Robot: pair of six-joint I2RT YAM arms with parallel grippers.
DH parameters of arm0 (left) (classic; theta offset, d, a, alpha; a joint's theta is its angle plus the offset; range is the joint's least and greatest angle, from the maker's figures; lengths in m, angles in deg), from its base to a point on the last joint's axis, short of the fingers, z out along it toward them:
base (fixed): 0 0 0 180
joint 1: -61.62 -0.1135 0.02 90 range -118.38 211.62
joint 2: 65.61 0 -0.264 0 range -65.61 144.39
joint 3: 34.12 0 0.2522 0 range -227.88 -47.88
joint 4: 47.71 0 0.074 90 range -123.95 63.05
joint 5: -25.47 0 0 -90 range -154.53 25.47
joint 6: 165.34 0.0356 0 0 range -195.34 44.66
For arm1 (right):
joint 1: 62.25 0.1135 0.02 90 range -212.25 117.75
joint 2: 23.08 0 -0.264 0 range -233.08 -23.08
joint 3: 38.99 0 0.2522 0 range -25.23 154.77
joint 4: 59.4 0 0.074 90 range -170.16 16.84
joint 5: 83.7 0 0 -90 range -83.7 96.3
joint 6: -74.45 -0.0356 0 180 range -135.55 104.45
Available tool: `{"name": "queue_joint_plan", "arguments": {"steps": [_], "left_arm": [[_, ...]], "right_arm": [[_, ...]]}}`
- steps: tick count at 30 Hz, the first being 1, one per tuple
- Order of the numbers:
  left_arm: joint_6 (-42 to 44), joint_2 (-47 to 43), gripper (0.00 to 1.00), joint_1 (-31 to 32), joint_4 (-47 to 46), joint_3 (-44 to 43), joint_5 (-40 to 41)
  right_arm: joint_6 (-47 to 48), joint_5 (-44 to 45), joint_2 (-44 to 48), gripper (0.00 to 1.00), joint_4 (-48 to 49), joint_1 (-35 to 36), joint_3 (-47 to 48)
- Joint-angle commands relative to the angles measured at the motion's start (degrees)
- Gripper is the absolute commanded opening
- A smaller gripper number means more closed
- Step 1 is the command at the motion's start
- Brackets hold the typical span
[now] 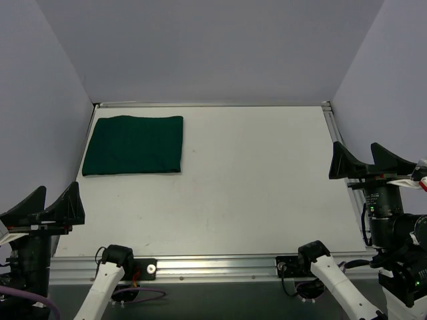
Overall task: Open and lay out the surgical kit
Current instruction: Move the surgical kit at the center of the board.
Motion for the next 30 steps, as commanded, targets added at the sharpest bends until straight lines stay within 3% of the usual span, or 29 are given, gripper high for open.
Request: {"name": "queue_joint_plan", "arguments": {"steps": [1,11,17,24,30], "left_arm": [[-0.4,0.0,0.94,0.4,-2.1,0.2,-0.1],[-1.4,1.8,0.94,0.4,-2.2,4.1,0.0],[-4.3,9.7,0.94,0.3,-1.6,8.3,-5.2],[-9.8,23.3,0.94,0.3,-7.6,15.7,-6.5],[-13.1,36.2,0.94,-3.7,-13.8,18.7,-6.8]], "right_arm": [[0.0,0.4,-0.2,1.0,3.4,0.1,-0.3],[-5.8,-3.6,-5.4,1.0,3.6,0.1,-3.6],[-15.4,-6.8,-12.4,1.0,6.0,0.1,-10.3],[-24.4,-17.6,-31.6,1.0,14.4,0.7,-14.7],[-29.0,-16.9,-46.8,1.0,22.7,5.6,-15.3]]}}
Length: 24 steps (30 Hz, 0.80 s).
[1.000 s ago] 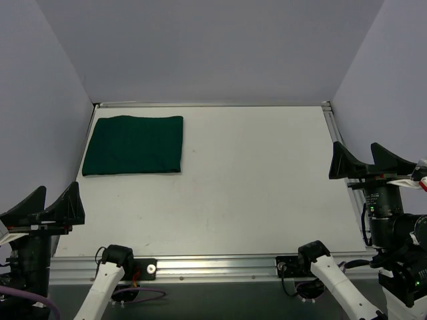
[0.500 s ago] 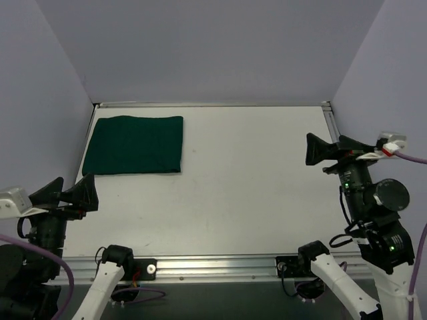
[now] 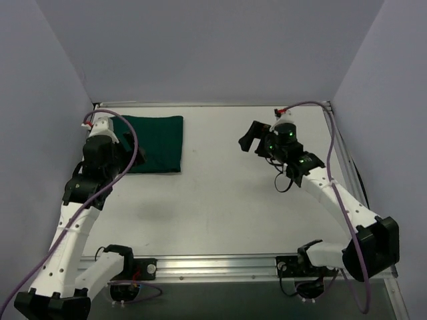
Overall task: Open and lay out the surgical kit
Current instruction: Move the surgical kit at the center of the board.
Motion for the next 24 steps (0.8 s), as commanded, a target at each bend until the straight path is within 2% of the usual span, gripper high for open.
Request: {"name": "queue_joint_plan", "arguments": {"steps": [1,3,6,13,17,24], "left_arm": [[-4.0,5.2,0.94,-4.2,-8.6,0.1,-2.2],[-5.0,9.5,0.94,-9.7,-9.9,-0.2,-5.1],[-6.3,14.9,0.94,-15.8,-11.8,-1.4,-5.3],[-6.3,22.8,0.94,-24.2,-14.7,-3.2,-3.7],[-6.2,24.6,0.94,-27.2,-16.0,-2.5,-2.5],[-5.0,27.5,0.94,-29.1,-19.3,0.4,-0.9]], "right_arm": [[-4.5,-1.4,-5.6,1.0,9.6,4.1,1.0],[-5.3,-1.1,-11.6,1.0,11.8,5.9,2.9],[-6.5,-0.3,-18.5,0.99,15.1,9.4,5.8],[-9.0,-2.0,-34.2,0.96,20.6,15.0,13.3],[-9.6,-3.3,-43.4,0.94,23.4,17.3,19.7],[-9.5,-6.2,-52.6,0.89,24.0,20.0,27.9]]}}
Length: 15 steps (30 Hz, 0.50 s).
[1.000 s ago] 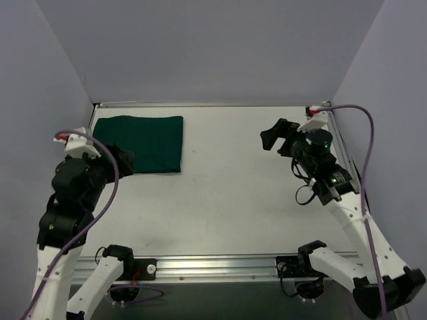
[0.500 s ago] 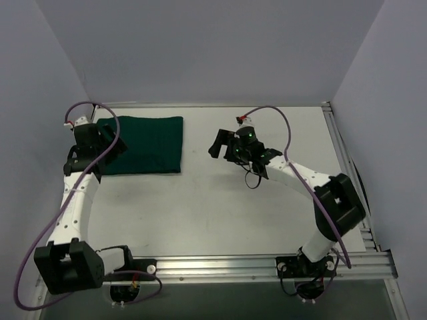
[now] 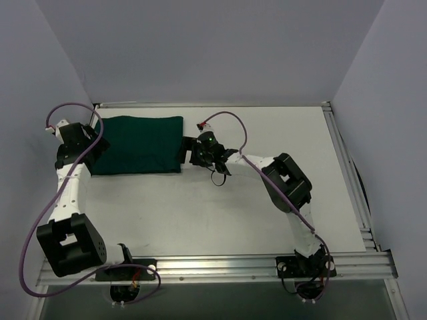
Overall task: Open and lay out the surgical kit
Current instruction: Move the surgical kit at the center of the board.
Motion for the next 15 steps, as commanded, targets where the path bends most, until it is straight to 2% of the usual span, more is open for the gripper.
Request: {"name": "queue_joint_plan", "arguments": {"steps": [1,10,15], "left_arm": [[-0.2,2.1,0.94,-1.4,-4.8,0.3,0.8],[-2.3,11.9,0.94,-3.9,-6.8,-3.7,0.6],[-3.2,15.0,0.94,-4.5,-10.2,-3.6,3.1]], "right_arm": [[-0.5,-1.9,-2.1,0.88,2.7,1.0,4.7],[-0.3,-5.4,-8.2,0.77,2.2,2.2,10.1],[-0.2,-7.1,-10.2,0.65,2.2,2.1,11.0]]}}
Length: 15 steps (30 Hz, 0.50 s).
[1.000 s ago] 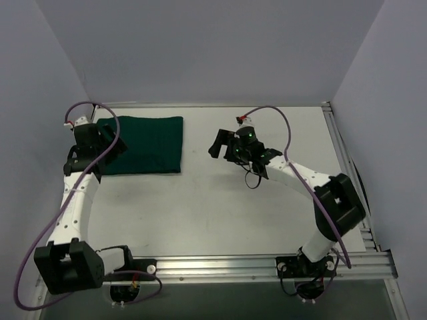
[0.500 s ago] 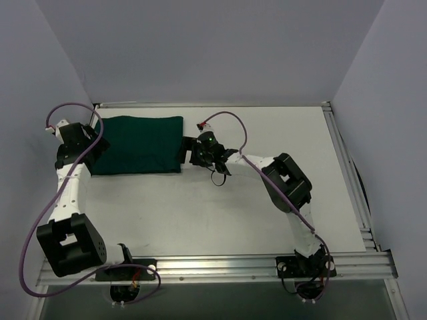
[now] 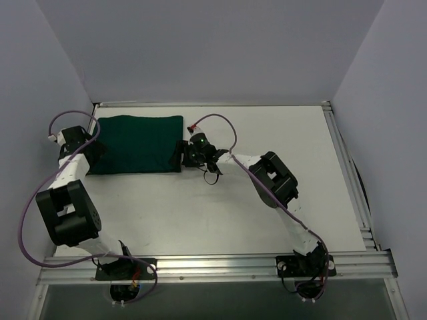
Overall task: Open and lay out the surgical kit
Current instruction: Move the surgical kit at the center of the board.
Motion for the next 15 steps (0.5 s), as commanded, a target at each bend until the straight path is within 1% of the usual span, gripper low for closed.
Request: {"name": "queue_joint_plan", "arguments": {"steps": [1,4,9,12,13,15], "left_arm": [[-1.7,0.9,0.95,-1.1,-6.8,-2.2,2.6],[-2.6,2.2,0.95,-2.0,-9.7,-0.6,4.2],[-4.7,4.7,0.99,-3.1,-13.7,1.3,4.5],[-5.7,5.5,1.0,-3.3,-13.4,1.9,5.9],[-6.2,5.5,1.0,-3.4,-13.5,2.3,6.4],[-6.9,5.3,1.0,-3.8,-14.0,3.1,7.5]], "right_arm": [[0.1,-2.7,-0.7,0.63,1.5,0.3,2.4],[0.2,-3.7,-1.6,0.53,1.3,0.2,2.9],[0.2,-4.4,-2.2,0.43,1.2,0.3,3.2],[0.5,-4.2,-2.3,0.35,0.8,0.2,3.3],[0.6,-4.1,-2.3,0.29,0.7,0.2,3.3],[0.7,-3.8,-2.3,0.24,0.4,0.2,3.2]]}}
